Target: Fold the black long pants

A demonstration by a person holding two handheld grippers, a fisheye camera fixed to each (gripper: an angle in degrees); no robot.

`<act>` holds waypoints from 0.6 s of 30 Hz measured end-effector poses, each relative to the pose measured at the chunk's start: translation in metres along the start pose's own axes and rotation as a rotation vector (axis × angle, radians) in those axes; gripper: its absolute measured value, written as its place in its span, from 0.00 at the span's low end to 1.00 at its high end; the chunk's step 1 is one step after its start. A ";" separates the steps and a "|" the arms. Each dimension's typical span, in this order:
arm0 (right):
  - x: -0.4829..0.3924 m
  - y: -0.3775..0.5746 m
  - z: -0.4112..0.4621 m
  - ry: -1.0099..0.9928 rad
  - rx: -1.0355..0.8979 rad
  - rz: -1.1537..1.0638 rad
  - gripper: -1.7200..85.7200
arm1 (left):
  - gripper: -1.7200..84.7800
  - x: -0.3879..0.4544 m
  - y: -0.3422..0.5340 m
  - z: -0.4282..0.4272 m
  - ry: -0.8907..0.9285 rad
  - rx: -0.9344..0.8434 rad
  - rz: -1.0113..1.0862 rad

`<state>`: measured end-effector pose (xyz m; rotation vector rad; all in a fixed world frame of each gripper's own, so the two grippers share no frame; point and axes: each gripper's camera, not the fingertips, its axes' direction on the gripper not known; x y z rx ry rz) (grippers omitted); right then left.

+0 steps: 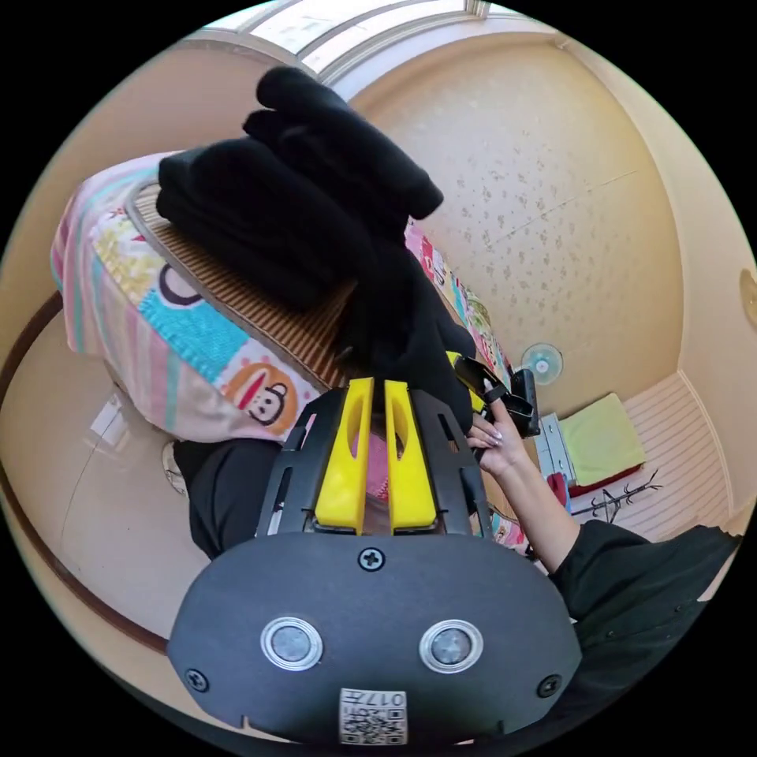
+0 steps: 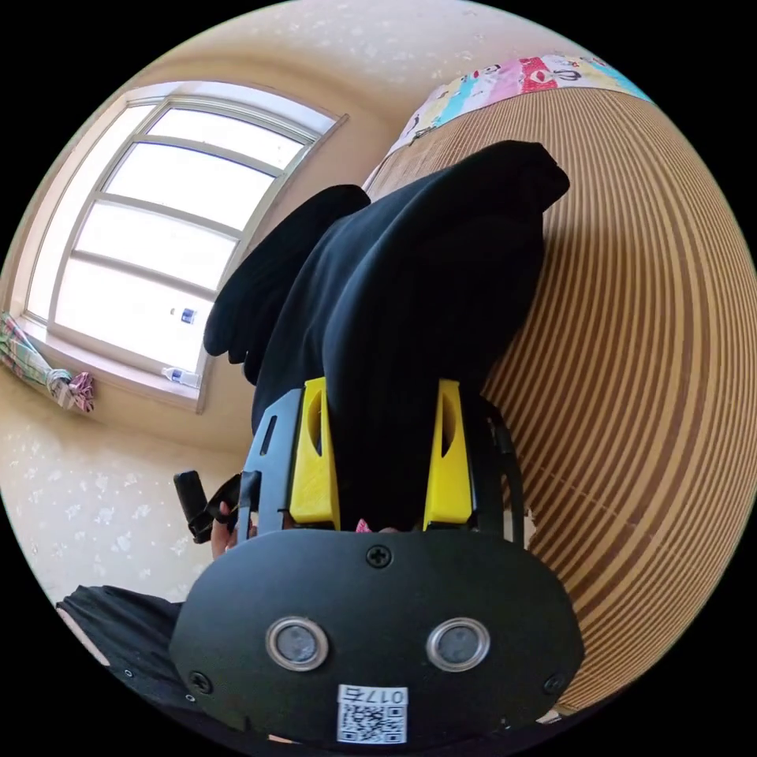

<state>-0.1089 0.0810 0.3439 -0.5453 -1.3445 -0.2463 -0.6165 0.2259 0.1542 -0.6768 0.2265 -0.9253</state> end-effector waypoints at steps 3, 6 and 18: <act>-0.022 -0.007 0.029 0.068 -0.021 -0.005 0.22 | 0.06 -0.005 0.025 -0.020 -0.058 0.032 0.000; -0.025 0.002 0.019 0.042 -0.023 -0.034 0.22 | 0.06 0.008 0.049 -0.017 -0.073 0.020 0.054; 0.002 0.186 -0.112 0.603 0.261 -0.001 0.13 | 0.08 0.144 0.134 0.082 0.023 -0.110 0.498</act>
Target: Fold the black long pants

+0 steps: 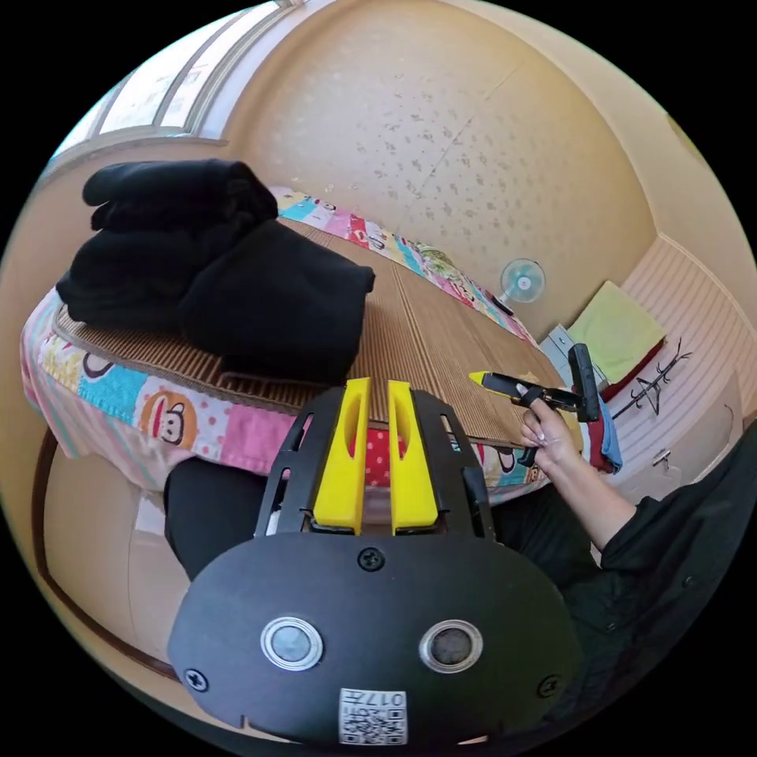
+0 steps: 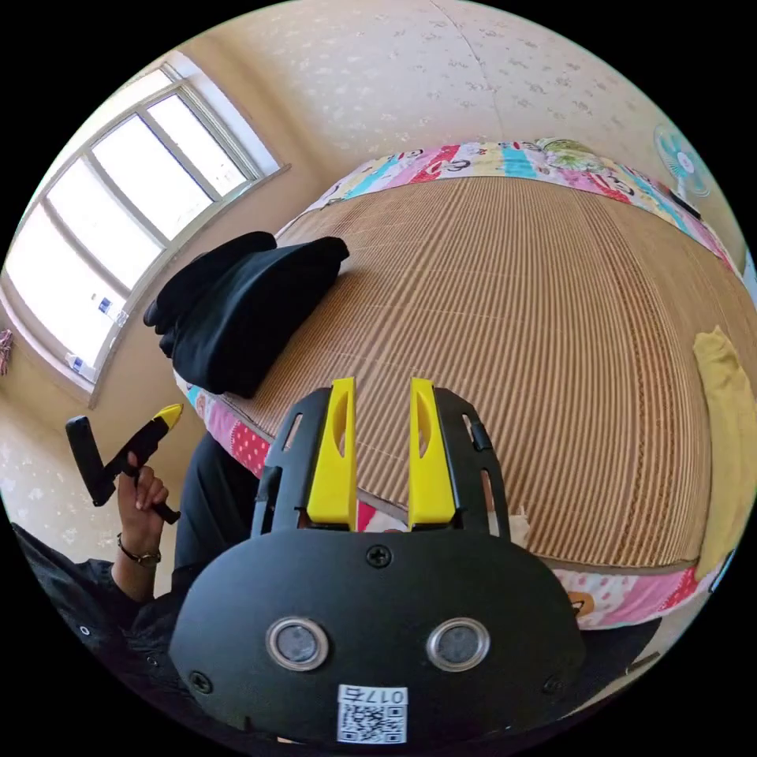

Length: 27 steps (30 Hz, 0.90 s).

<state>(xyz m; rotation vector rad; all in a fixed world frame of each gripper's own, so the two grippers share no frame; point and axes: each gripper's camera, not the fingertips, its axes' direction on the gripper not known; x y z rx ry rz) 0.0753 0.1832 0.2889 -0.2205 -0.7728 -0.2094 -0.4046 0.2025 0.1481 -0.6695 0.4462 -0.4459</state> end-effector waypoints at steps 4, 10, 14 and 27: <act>0.017 0.054 -0.020 0.191 0.063 0.015 0.10 | 0.07 0.051 0.014 0.063 0.003 -0.070 0.107; 0.020 0.117 -0.018 0.335 0.079 0.038 0.05 | 0.07 0.093 0.059 0.127 -0.069 -0.121 0.185; 0.009 0.158 -0.010 0.345 0.174 -0.049 0.03 | 0.07 0.104 0.090 0.131 -0.136 -0.038 0.258; 0.010 0.170 -0.010 0.199 0.237 0.086 0.02 | 0.07 0.103 0.122 0.136 -0.150 0.002 0.225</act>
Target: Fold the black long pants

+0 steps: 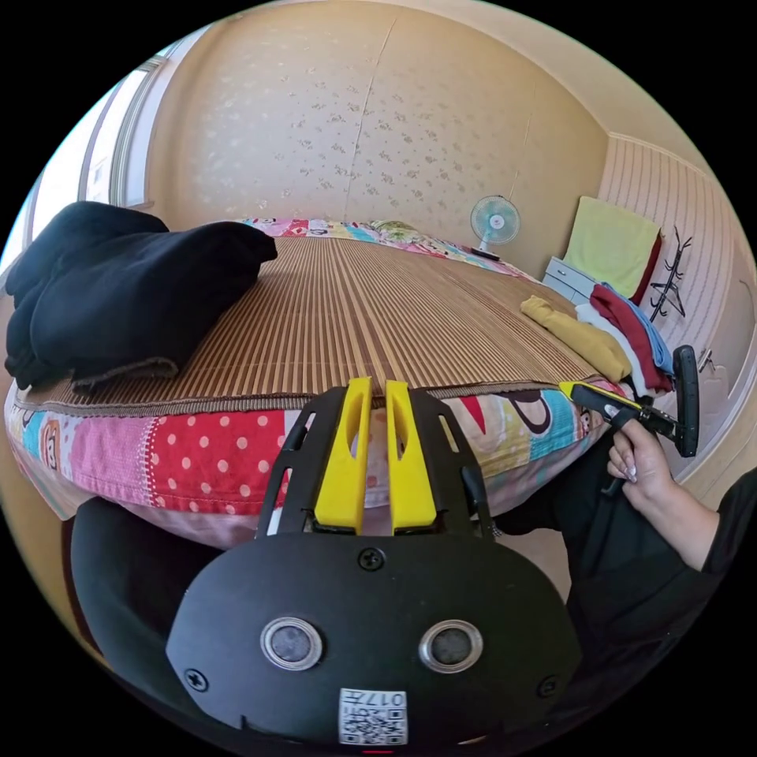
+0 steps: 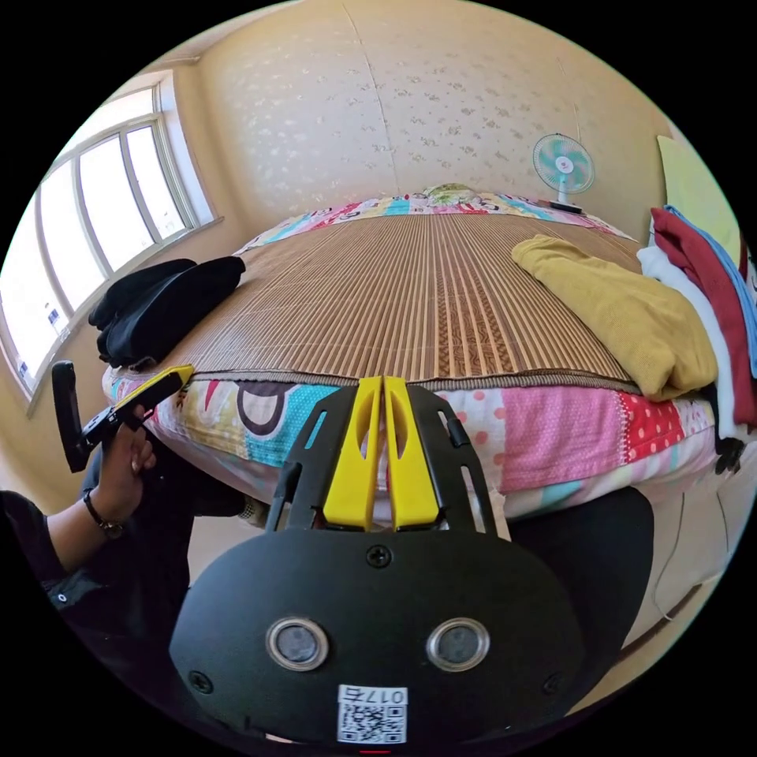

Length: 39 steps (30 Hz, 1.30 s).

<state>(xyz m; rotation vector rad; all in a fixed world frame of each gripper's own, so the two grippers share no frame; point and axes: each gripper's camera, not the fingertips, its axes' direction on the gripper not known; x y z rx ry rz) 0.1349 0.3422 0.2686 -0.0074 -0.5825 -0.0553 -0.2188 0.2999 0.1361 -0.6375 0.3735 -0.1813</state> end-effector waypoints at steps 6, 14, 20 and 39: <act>-0.014 0.003 -0.002 0.061 0.004 -0.020 0.02 | 0.06 -0.011 0.009 0.000 0.044 0.010 -0.054; -0.009 0.006 -0.006 0.022 0.024 0.016 0.03 | 0.01 -0.029 0.019 0.001 0.098 0.009 -0.082; -0.013 0.006 -0.009 0.053 0.032 0.004 0.02 | 0.01 -0.042 0.018 0.003 0.125 0.004 -0.118; 0.006 -0.002 -0.018 0.001 0.045 0.049 0.03 | 0.01 -0.081 0.012 0.008 0.202 -0.016 -0.185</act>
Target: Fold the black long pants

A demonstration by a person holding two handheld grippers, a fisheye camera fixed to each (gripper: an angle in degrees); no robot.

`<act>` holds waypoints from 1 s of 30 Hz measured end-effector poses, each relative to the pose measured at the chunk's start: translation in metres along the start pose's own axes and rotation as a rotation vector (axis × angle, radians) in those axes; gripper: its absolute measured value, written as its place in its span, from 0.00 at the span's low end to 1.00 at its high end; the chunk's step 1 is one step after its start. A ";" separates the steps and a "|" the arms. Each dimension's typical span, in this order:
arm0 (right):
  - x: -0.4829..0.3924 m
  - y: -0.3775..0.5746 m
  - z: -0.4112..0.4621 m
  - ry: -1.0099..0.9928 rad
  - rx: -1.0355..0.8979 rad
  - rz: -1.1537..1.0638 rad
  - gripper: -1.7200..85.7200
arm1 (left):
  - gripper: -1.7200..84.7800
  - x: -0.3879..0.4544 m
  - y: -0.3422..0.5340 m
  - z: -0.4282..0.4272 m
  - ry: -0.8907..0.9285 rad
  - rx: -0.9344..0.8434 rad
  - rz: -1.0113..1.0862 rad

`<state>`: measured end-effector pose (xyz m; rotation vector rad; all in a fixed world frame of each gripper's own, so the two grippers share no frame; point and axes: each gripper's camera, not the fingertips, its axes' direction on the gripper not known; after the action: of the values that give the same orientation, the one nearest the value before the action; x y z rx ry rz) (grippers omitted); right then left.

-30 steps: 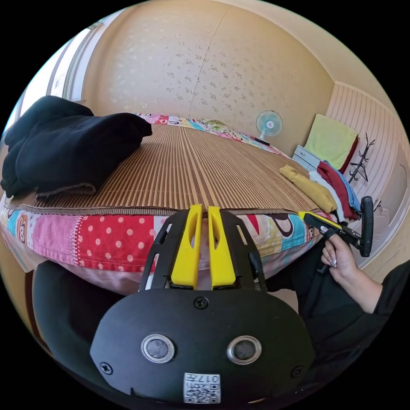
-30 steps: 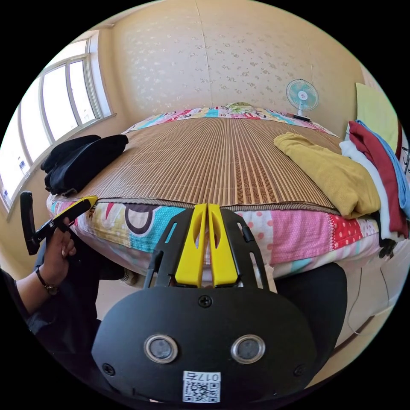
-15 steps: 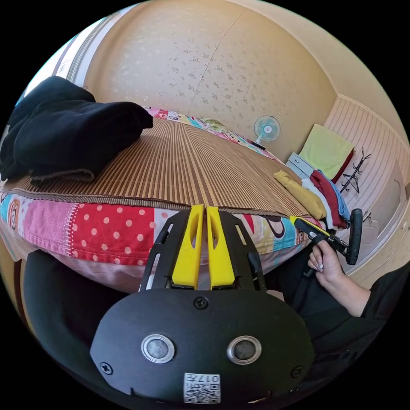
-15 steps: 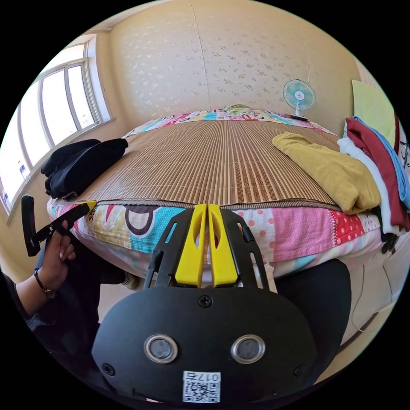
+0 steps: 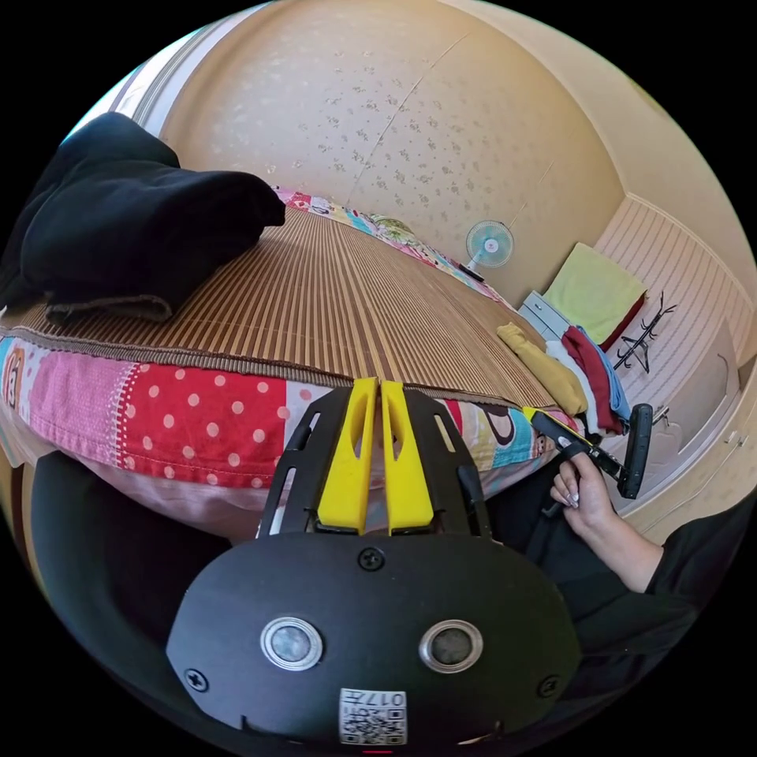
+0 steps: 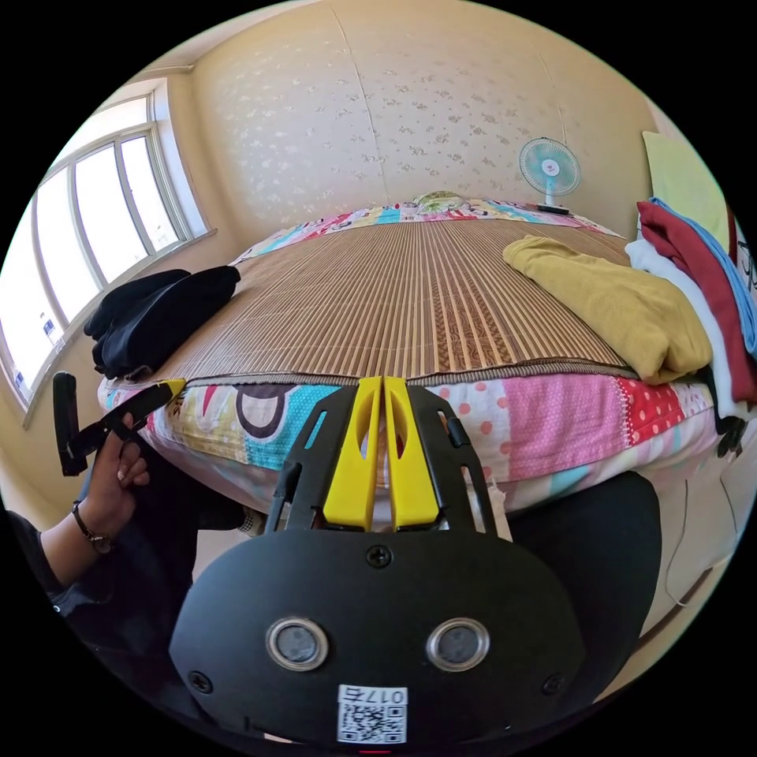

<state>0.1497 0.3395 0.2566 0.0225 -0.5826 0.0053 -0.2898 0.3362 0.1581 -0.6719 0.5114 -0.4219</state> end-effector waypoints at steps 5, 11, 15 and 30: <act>0.002 -0.004 -0.001 0.004 0.000 -0.003 0.03 | 0.01 -0.005 -0.003 0.000 0.003 0.000 -0.001; 0.007 -0.009 -0.003 -0.006 0.002 0.006 0.03 | 0.01 -0.010 -0.006 0.000 0.005 0.000 -0.004; 0.009 -0.013 -0.003 -0.009 0.002 0.009 0.03 | 0.01 -0.012 -0.008 0.000 0.004 0.000 -0.004; 0.015 -0.028 0.001 -0.013 0.006 0.016 0.02 | 0.01 -0.015 -0.014 0.004 0.011 0.000 -0.010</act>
<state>0.1617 0.3114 0.2649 0.0238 -0.5959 0.0221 -0.3029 0.3363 0.1745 -0.6723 0.5188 -0.4354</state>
